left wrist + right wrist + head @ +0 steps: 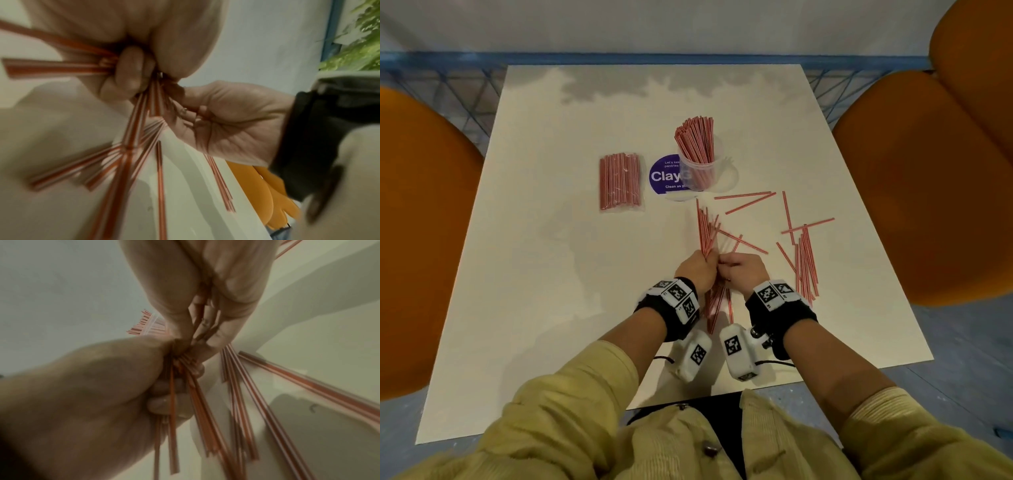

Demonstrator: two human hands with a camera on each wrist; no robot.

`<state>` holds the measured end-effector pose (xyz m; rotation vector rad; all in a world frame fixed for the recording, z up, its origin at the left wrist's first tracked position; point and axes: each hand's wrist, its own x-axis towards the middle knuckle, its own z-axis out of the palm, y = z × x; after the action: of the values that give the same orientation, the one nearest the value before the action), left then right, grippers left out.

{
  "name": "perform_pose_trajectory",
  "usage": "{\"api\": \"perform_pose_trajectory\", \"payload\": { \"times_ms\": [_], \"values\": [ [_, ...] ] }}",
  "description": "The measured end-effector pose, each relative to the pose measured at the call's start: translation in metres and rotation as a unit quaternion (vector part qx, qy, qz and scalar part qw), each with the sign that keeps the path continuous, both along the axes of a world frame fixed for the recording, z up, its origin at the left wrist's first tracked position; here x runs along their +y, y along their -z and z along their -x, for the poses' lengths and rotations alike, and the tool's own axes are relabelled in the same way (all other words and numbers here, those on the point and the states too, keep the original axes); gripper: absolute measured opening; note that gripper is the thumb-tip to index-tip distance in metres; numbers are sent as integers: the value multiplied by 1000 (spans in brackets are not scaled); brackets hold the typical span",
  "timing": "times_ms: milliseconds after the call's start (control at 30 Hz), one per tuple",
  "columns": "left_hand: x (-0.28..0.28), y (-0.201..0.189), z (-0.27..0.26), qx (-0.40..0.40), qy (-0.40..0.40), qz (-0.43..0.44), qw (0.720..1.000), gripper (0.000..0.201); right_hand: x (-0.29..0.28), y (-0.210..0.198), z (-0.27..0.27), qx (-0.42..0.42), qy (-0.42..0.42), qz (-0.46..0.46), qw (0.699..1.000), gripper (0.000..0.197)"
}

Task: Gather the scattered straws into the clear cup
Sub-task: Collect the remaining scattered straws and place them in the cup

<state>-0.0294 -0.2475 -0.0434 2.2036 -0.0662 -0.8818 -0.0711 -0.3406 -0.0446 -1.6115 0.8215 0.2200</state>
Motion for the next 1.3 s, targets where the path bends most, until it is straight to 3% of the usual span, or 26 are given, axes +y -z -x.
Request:
{"api": "perform_pose_trajectory", "payload": {
  "times_ms": [100,200,367,500,600,700,833,900,1000,1133,1200,1300],
  "values": [
    [5,0,-4,-20,-29,59,998,46,0,-5,-1,-25,17,-66,997,22],
    [11,-6,-6,-34,-35,107,993,33,-1,-12,-8,-51,50,-57,996,16],
    [21,-17,-2,-37,57,119,991,28,4,-36,-31,-88,103,-190,972,13],
    [26,-21,3,-3,118,115,986,36,7,-45,-53,-139,130,-167,967,47],
    [28,-25,2,0,107,116,988,32,8,-49,-60,-162,108,-114,974,35],
    [29,-23,-3,12,75,125,989,31,13,-53,-60,-164,82,-92,979,19],
    [27,-24,-7,37,-6,215,976,29,25,-51,-61,-156,59,-106,980,21],
    [26,-31,-12,37,-72,265,961,25,27,-49,-59,-158,45,-120,979,33],
    [31,-40,-27,31,-201,346,916,19,28,-47,-47,-126,25,-173,977,44],
    [41,-48,-47,57,-362,444,818,18,41,-38,-20,-17,-86,-235,968,44],
    [43,-49,-49,44,-384,426,818,22,49,-37,-15,-29,-103,-274,956,33],
    [45,-49,-46,21,-352,388,852,24,54,-45,-24,-89,-69,-255,960,5]
  ]
}}
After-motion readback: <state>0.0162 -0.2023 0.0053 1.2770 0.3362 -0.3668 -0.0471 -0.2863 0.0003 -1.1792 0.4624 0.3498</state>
